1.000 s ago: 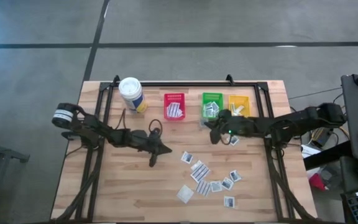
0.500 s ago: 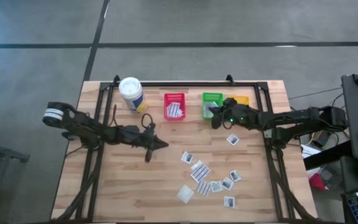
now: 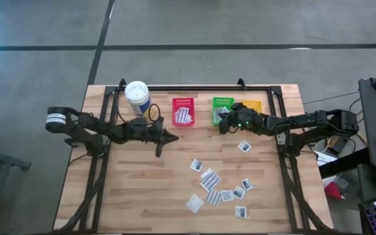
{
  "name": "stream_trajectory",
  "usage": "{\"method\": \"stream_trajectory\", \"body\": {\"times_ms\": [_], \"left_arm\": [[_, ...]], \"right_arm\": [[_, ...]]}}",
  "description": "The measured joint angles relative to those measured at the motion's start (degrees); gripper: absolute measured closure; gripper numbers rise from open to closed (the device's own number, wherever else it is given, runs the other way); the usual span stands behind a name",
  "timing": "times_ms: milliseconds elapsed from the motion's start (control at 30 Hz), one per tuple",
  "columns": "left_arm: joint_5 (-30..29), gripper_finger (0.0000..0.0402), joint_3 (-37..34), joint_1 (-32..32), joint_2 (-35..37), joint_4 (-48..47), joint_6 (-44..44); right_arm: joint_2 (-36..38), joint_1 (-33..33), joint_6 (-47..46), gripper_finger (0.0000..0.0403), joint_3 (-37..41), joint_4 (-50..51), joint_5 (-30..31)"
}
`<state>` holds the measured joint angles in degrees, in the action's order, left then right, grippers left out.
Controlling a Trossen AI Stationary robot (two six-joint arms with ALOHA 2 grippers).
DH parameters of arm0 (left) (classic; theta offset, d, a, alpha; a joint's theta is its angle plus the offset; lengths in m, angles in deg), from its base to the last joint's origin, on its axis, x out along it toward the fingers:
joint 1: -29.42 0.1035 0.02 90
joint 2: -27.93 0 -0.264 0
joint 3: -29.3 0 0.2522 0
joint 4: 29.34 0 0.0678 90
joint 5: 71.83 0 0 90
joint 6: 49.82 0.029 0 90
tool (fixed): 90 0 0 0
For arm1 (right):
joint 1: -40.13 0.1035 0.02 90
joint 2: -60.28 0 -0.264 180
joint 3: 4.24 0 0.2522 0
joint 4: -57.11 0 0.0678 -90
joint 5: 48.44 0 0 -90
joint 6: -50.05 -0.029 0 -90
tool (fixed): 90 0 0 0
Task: Pick & Place First Aid Supplies
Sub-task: Put the alcohol pad in the green bin
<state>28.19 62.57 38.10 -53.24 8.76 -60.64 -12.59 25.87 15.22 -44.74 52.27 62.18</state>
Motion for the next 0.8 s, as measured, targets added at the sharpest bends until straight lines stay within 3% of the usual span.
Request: {"method": "stream_trajectory", "body": {"times_ms": [367, 600, 800], "left_arm": [[1.42, 0.0401, 0.02, -0.01, 0.0, -1.34, 0.05], [4.38, 0.0401, 1.43, -0.25, 0.0, -1.36, -4.65], [4.48, 0.0401, 3.61, -1.45, 0.0, -1.59, -2.59]], "right_arm": [[-0.82, -3.84, 3.37, 0.0394, -0.1, -0.12, 0.12], [0.17, -8.44, 6.18, 0.0394, -0.13, 0.07, -9.6], [0.17, -9.75, 7.46, 0.0394, -0.15, 3.87, -12.37]]}}
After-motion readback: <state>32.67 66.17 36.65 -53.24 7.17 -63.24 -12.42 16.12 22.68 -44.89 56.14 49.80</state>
